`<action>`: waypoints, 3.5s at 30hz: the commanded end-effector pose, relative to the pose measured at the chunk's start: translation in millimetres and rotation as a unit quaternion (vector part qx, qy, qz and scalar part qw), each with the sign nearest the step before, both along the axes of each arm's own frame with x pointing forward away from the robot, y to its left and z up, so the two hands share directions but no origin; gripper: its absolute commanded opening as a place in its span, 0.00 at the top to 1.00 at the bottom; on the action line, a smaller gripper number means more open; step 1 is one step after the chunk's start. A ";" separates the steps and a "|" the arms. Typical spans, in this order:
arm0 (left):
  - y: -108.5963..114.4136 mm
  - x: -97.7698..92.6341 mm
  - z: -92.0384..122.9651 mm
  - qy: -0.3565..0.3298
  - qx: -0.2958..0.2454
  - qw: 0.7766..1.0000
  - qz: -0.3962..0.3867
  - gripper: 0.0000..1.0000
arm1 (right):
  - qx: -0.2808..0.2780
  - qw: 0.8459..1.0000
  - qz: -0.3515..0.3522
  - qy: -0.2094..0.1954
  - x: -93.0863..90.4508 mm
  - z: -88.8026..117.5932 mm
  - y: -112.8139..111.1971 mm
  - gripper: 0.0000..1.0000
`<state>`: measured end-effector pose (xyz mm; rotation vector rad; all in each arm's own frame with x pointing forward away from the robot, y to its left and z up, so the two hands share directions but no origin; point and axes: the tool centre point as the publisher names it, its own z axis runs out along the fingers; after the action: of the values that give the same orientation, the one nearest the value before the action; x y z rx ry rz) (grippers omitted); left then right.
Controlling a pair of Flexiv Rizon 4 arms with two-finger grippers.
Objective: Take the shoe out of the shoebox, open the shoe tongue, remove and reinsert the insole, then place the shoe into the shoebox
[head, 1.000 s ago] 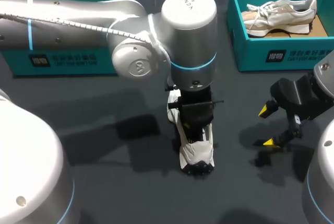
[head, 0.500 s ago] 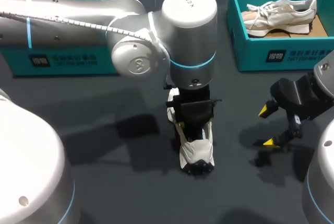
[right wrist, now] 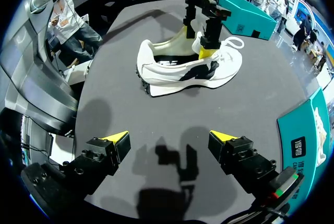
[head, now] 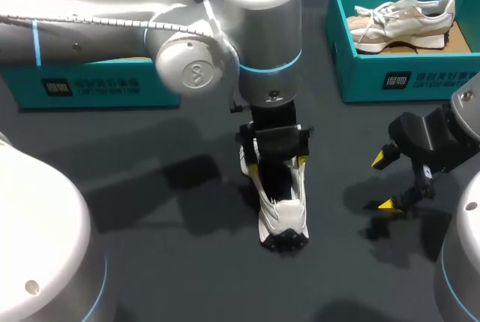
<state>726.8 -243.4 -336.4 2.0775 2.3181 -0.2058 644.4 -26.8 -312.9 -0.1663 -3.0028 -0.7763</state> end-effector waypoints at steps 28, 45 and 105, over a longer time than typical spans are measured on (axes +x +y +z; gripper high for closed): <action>13.0 58.9 53.1 -0.003 -0.020 1.000 -0.015 0.65 | -0.001 1.000 -0.001 -0.001 -1.8 0.2 0.0 0.00; 0.8 40.6 39.6 0.039 -0.047 0.997 -0.044 0.78 | -0.001 1.000 -0.001 -0.001 -1.8 0.2 0.0 0.00; 22.1 -74.2 78.4 0.105 0.001 0.991 0.083 0.00 | -0.001 1.000 -0.001 -0.001 -1.8 0.2 0.0 0.00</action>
<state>650.1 -214.8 -257.4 1.9159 2.5790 -0.4615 644.4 -26.8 -312.9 -0.1666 -3.0029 -0.7762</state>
